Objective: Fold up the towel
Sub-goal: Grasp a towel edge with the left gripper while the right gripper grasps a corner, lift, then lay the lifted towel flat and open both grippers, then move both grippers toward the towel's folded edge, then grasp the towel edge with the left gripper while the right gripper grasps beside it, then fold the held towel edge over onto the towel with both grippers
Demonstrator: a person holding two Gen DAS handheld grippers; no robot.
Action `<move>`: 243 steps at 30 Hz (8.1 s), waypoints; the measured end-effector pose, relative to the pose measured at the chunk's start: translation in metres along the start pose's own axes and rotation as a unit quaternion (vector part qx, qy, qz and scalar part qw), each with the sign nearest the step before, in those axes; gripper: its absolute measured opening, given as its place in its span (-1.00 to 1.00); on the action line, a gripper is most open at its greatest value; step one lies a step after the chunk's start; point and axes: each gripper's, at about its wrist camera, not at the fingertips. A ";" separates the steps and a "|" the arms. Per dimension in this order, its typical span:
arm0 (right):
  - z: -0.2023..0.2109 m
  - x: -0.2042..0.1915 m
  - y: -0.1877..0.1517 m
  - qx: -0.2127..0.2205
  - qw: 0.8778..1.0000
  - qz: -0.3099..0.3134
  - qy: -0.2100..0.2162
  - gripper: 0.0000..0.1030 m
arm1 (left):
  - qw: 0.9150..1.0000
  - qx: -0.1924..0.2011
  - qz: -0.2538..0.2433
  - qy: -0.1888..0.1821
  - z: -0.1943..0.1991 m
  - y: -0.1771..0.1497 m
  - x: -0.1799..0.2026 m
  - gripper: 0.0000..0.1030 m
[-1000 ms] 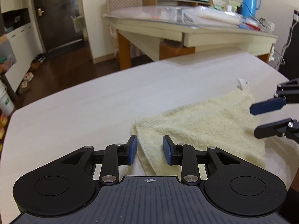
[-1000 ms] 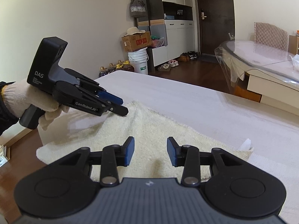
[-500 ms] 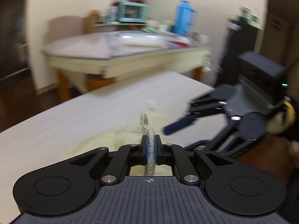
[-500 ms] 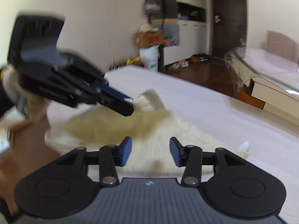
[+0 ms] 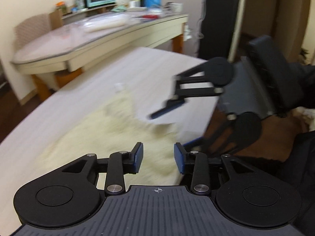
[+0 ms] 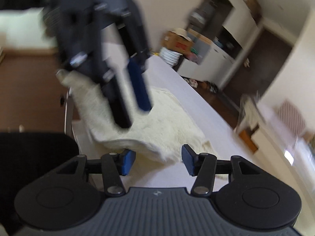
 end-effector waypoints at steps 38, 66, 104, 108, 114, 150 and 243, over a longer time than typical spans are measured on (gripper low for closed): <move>0.049 -0.029 0.018 -0.061 0.997 -0.040 0.002 -0.84 | 0.901 0.019 -0.361 0.240 0.027 -0.159 0.095 -0.40; 0.058 0.076 0.020 -0.054 0.994 -0.092 -0.004 -0.84 | 0.958 -0.030 -0.194 0.209 0.018 0.016 -0.035 -0.88; -0.016 0.203 -0.055 -0.026 0.950 -0.311 0.011 -0.25 | 0.969 -0.117 -0.074 0.204 -0.081 0.005 -0.135 -0.47; -0.005 0.210 -0.056 0.009 0.939 -0.344 0.005 -0.26 | 0.969 -0.114 -0.053 0.211 -0.072 0.000 -0.143 -0.48; 0.016 0.185 -0.046 0.024 0.942 -0.336 -0.011 -0.24 | 0.969 -0.104 -0.042 0.222 -0.059 -0.004 -0.147 -0.47; 0.029 0.093 -0.058 -0.017 0.940 -0.333 -0.066 -0.07 | 0.971 -0.087 -0.077 0.210 -0.076 -0.010 -0.127 -0.44; 0.014 0.142 -0.060 0.179 0.858 -0.481 0.007 -0.83 | 0.826 -0.008 -0.563 0.024 -0.122 0.083 0.006 -0.86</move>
Point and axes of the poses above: each gripper's, at about its wrist camera, not at the fingertips, and z roughly against the way its jaws point, x to its right, y to its top, and after that the axes turned 12 degrees about y, right-handed
